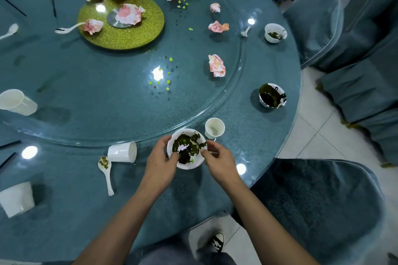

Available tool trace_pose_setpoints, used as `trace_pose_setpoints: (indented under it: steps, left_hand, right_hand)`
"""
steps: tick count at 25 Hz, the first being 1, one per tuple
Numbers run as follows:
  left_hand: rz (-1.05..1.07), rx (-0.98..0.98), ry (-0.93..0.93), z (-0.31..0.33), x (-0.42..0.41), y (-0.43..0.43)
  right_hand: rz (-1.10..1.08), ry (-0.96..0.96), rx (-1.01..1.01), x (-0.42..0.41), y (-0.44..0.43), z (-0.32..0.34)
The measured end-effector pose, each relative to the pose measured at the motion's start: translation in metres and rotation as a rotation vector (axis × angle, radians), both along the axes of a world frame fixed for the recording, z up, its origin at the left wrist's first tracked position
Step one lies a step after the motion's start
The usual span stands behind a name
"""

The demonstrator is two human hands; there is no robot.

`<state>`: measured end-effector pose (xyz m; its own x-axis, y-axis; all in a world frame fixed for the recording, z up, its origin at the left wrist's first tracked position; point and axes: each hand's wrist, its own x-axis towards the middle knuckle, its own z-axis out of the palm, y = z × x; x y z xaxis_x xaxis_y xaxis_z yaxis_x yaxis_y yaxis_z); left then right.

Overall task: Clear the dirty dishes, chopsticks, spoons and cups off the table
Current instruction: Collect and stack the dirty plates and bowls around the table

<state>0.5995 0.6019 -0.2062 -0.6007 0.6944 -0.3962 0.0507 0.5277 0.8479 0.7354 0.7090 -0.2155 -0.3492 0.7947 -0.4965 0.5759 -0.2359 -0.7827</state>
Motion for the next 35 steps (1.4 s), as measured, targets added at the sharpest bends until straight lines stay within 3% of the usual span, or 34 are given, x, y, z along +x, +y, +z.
trace_pose_setpoints:
  steps: [12,26,35]
  left_hand:
    - [-0.132,0.048,0.038,0.035,0.105,0.027]
    - [-0.084,0.121,0.082,0.065,0.316,0.065]
    - [-0.105,0.135,0.086,0.079,0.389,0.104]
  right_hand:
    - [-0.182,0.080,0.077,0.115,0.009,0.026]
    - [-0.107,0.207,0.132,0.325,0.057,0.068]
    - [-0.131,0.216,0.144,0.399,0.094,0.088]
